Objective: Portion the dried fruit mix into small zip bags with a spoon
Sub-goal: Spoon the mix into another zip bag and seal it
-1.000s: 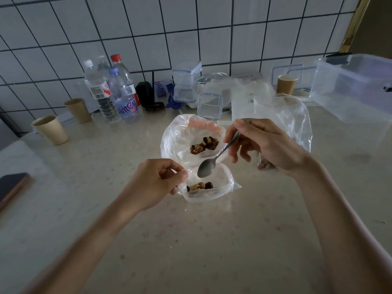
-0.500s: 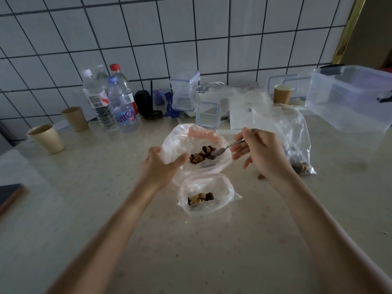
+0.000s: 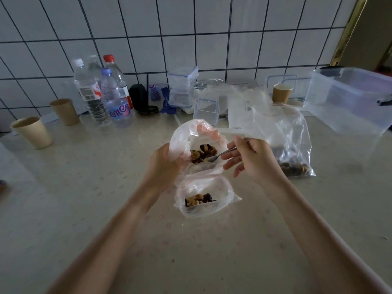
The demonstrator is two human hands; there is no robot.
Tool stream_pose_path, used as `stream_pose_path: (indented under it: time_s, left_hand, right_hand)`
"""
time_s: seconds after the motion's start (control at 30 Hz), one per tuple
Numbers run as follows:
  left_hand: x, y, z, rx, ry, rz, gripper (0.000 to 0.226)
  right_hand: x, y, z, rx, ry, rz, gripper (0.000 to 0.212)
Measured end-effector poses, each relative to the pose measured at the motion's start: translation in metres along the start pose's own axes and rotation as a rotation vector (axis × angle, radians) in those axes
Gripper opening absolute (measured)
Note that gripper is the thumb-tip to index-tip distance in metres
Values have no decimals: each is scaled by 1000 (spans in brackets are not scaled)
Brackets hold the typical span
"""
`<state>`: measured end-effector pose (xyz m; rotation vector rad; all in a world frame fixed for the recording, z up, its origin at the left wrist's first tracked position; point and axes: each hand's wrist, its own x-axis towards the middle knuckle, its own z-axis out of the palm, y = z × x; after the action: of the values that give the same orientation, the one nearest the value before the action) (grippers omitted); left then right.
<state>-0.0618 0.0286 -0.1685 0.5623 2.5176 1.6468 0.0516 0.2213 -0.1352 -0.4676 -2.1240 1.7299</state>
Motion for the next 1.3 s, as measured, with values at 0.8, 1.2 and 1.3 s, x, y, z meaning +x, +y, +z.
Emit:
stream_pose_path:
  time_s: [0.8,1.2,1.3]
  left_hand:
    - [-2,-10,-3,-400,-26,-30,28]
    - [0,-7,-13,-270,70,-21,29]
    - [0,-2,-26,-176,59,-40,47]
  right_hand:
    - [-2,7,9,270,90,210,34]
    - [0,6,-2,397,104,197,35]
    - [0,1,-7,419,84,120,35]
